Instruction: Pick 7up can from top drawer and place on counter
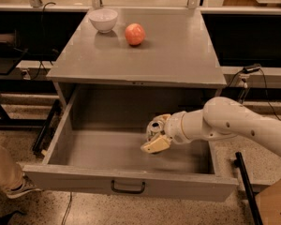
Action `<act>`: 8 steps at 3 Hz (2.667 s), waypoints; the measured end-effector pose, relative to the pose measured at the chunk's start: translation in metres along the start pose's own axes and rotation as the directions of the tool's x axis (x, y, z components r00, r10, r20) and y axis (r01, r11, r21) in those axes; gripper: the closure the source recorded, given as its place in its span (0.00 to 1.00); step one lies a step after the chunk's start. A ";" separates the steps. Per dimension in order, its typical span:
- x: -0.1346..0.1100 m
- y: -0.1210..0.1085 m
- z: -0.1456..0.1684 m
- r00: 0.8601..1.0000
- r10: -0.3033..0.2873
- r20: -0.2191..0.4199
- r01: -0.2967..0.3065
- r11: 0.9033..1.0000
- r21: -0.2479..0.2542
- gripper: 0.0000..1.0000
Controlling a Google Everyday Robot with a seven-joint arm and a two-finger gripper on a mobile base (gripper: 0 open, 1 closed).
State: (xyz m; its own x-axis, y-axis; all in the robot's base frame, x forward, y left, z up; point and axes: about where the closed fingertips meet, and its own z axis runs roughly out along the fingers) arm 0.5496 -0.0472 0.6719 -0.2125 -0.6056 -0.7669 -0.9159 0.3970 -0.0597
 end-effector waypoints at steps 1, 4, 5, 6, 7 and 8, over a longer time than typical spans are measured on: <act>0.001 0.000 0.004 1.000 0.002 0.009 -0.002 1.000 0.001 0.50; -0.025 -0.070 -0.155 0.990 -0.040 0.132 0.020 0.989 0.149 1.00; -0.030 -0.073 -0.157 0.990 -0.038 0.134 0.018 0.989 0.148 1.00; -0.058 -0.088 -0.183 0.987 -0.043 0.155 0.021 0.990 0.142 1.00; -0.096 -0.108 -0.223 0.979 -0.092 0.184 0.062 0.984 0.165 1.00; -0.134 -0.136 -0.244 0.977 -0.108 0.183 0.075 0.982 0.174 1.00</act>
Offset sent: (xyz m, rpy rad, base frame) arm 0.0048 -0.0468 0.0237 0.0420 -0.0504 -0.0843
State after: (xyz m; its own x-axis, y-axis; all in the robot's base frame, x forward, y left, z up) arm 0.6198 -0.1880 0.9384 -0.0467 -0.5080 -0.8601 -0.8561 0.4640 -0.2275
